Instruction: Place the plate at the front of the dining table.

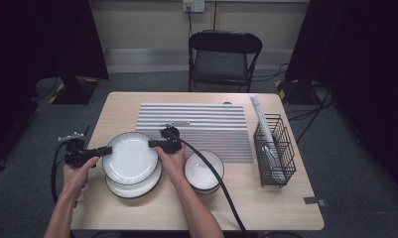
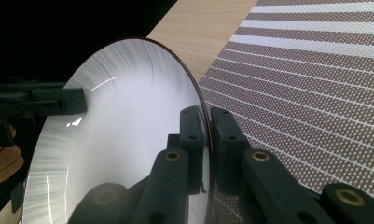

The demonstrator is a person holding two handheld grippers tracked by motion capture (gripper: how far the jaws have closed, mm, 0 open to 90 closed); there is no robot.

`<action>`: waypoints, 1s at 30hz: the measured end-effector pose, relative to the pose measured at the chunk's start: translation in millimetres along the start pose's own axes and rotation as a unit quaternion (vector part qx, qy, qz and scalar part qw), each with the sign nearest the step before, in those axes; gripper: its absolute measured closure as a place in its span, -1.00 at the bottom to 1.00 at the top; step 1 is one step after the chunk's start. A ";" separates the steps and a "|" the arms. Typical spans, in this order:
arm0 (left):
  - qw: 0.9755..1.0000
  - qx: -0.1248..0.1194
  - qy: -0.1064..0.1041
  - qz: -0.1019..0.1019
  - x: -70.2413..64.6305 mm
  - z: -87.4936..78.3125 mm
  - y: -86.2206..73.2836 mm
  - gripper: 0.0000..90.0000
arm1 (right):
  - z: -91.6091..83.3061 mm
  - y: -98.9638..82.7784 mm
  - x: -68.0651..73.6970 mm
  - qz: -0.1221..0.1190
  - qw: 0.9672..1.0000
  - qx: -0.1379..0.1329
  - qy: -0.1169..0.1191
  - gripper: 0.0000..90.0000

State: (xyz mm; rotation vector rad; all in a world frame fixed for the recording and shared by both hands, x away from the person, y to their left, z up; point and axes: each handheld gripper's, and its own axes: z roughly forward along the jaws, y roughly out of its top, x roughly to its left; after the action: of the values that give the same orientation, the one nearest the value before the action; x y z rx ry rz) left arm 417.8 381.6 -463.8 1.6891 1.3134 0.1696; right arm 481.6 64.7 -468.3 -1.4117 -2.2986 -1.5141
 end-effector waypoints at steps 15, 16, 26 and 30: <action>1.000 -0.014 0.010 0.016 -1.7 -3.0 6.2 0.87 | -1.2 1.1 3.6 -0.014 1.000 -0.021 -0.006 0.88; 1.000 -0.015 0.012 0.017 -1.6 -3.7 6.6 0.88 | -1.3 1.2 4.1 -0.017 1.000 -0.023 -0.006 0.89; 0.999 -0.021 0.011 0.022 -4.8 -7.6 12.3 0.88 | -5.5 4.8 7.6 -0.027 0.999 -0.035 -0.006 0.89; 0.999 -0.026 0.011 0.025 -5.4 -9.6 13.8 0.89 | -7.3 6.3 9.8 -0.030 0.999 -0.041 -0.004 0.89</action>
State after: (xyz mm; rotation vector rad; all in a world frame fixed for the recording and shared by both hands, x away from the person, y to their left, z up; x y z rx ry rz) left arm 419.1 383.3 -446.4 1.6804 1.2733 0.2493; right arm 477.3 66.3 -455.3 -1.3799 -2.3295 -1.6396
